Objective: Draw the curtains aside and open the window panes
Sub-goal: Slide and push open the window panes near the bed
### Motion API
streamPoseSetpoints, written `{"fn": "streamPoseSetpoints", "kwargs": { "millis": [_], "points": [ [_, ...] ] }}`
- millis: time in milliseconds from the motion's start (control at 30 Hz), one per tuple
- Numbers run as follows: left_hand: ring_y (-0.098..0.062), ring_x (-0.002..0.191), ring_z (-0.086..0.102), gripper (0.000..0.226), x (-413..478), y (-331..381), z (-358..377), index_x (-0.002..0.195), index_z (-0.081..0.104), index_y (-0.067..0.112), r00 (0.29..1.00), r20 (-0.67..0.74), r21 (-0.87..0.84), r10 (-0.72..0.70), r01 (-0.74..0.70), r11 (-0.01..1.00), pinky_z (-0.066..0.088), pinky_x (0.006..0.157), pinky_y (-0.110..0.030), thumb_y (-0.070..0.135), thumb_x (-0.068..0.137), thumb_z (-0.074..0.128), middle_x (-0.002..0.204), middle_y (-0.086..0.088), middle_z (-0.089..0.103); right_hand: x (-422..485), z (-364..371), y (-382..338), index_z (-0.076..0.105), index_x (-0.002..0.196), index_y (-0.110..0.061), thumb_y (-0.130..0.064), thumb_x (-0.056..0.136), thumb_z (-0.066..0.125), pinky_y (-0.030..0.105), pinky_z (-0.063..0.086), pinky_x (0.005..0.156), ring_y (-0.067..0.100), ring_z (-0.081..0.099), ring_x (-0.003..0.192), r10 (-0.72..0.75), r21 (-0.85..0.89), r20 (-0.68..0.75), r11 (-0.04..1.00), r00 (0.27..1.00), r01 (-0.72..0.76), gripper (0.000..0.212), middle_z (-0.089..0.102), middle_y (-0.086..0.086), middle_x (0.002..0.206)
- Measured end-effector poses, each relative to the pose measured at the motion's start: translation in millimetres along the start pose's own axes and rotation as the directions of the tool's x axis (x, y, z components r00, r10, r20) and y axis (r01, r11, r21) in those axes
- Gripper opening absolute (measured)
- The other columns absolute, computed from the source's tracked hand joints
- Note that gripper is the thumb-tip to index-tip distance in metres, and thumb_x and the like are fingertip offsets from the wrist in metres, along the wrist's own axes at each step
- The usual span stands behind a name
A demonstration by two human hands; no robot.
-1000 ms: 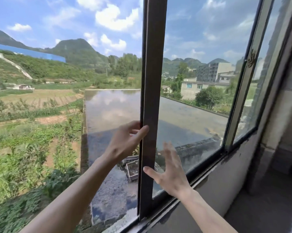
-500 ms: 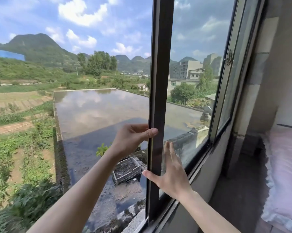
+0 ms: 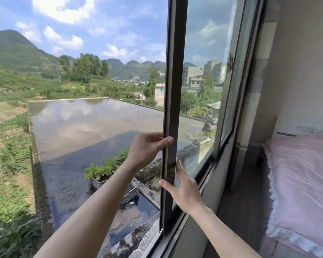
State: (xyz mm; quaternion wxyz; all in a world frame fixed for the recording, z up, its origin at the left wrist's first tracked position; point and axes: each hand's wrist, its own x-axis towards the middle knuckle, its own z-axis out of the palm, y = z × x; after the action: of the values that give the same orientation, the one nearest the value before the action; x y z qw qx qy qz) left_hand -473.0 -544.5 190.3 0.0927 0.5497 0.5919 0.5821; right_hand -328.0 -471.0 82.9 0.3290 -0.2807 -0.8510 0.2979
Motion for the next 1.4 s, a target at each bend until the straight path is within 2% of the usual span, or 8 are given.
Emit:
{"fn": "streamPoseSetpoints", "kwargs": {
  "millis": [133, 300, 467, 700, 933, 1033, 1200, 1400],
  "points": [
    [-0.002, 0.093, 0.072, 0.066, 35, -20, 34, 0.112, 0.076, 0.016, 0.998, -0.058, 0.026, -0.01, 0.012, 1.0, 0.058, 0.085, -0.029, 0.066, 0.069, 0.072, 0.102, 0.002, 0.077, 36, -16, 33, 0.016, 0.153, -0.043, -0.058, 0.088, 0.062, 0.021, 0.017, 0.116, 0.009, 0.016, 0.151, 0.022, -0.022, 0.021, 1.0, 1.0, -0.022, 0.081, 0.019, -0.015, 0.162],
    [0.001, 0.092, 0.071, 0.038, 82, -32, 78, 0.11, 0.077, 0.017, 0.996, -0.093, 0.062, -0.003, 0.009, 0.998, 0.058, 0.085, -0.026, 0.044, 0.083, 0.074, 0.102, 0.002, 0.077, 82, -40, 77, 0.018, 0.156, -0.037, -0.057, 0.088, 0.064, 0.021, 0.018, 0.115, 0.011, 0.021, 0.15, 0.07, -0.024, 0.044, 0.997, 0.997, -0.069, 0.085, 0.02, -0.01, 0.164],
    [-0.004, 0.097, 0.071, 0.044, 133, -50, 120, 0.11, 0.076, 0.024, 0.996, -0.094, 0.115, -0.011, 0.022, 0.993, 0.058, 0.088, -0.038, 0.055, 0.08, 0.07, 0.102, 0.004, 0.077, 128, -58, 123, 0.018, 0.155, -0.042, -0.057, 0.088, 0.063, 0.032, 0.026, 0.118, 0.015, 0.029, 0.148, 0.096, 0.016, 0.043, 0.995, 0.994, -0.097, 0.082, 0.025, -0.012, 0.162],
    [-0.002, 0.099, 0.069, 0.028, 196, -67, 166, 0.112, 0.075, 0.021, 0.999, -0.033, 0.179, -0.022, 0.028, 0.983, 0.055, 0.093, -0.034, 0.032, 0.086, 0.074, 0.105, 0.005, 0.076, 185, -88, 180, 0.027, 0.152, -0.042, -0.057, 0.089, 0.062, 0.034, 0.034, 0.114, 0.017, 0.038, 0.143, 0.113, 0.007, 0.051, 0.994, 0.992, -0.113, 0.073, 0.037, -0.012, 0.158],
    [0.02, 0.082, 0.061, 0.026, 261, -94, 212, 0.109, 0.076, 0.023, 0.999, -0.023, 0.227, 0.022, -0.017, 0.974, 0.053, 0.079, -0.012, 0.035, 0.086, 0.073, 0.102, 0.009, 0.076, 229, -113, 225, 0.046, 0.142, -0.04, -0.065, 0.083, 0.063, 0.037, 0.042, 0.104, 0.019, 0.043, 0.134, 0.149, -0.18, -0.141, 0.968, 0.979, -0.173, 0.067, 0.047, -0.012, 0.145],
    [0.004, 0.093, 0.069, 0.033, 290, -109, 232, 0.111, 0.076, 0.022, 1.0, -0.006, 0.224, 0.02, -0.018, 0.974, 0.057, 0.087, -0.027, 0.041, 0.085, 0.073, 0.104, 0.008, 0.076, 250, -124, 246, 0.05, 0.14, -0.032, -0.071, 0.075, 0.066, 0.037, 0.038, 0.109, 0.018, 0.037, 0.138, 0.195, -0.207, -0.198, 0.95, 0.961, -0.236, 0.078, 0.039, -0.007, 0.15],
    [-0.003, 0.1, 0.07, 0.051, 334, -130, 260, 0.117, 0.073, 0.019, 1.0, 0.007, 0.21, 0.004, -0.005, 0.978, 0.057, 0.089, -0.034, 0.053, 0.08, 0.073, 0.107, 0.004, 0.076, 291, -150, 276, -0.001, 0.158, -0.021, -0.083, 0.06, 0.067, 0.045, 0.024, 0.12, 0.027, 0.009, 0.152, 0.363, -0.205, -0.166, 0.897, 0.917, -0.392, 0.134, -0.006, 0.004, 0.166],
    [-0.002, 0.099, 0.07, 0.073, 370, -148, 281, 0.115, 0.074, 0.019, 1.0, 0.025, 0.146, -0.013, 0.01, 0.989, 0.057, 0.091, -0.035, 0.072, 0.066, 0.07, 0.104, 0.005, 0.077, 329, -174, 305, -0.029, 0.151, -0.026, -0.083, 0.057, 0.07, 0.04, 0.002, 0.124, 0.018, -0.017, 0.152, 0.301, -0.169, -0.133, 0.932, 0.944, -0.321, 0.148, -0.031, 0.0, 0.161]
  ]
}}
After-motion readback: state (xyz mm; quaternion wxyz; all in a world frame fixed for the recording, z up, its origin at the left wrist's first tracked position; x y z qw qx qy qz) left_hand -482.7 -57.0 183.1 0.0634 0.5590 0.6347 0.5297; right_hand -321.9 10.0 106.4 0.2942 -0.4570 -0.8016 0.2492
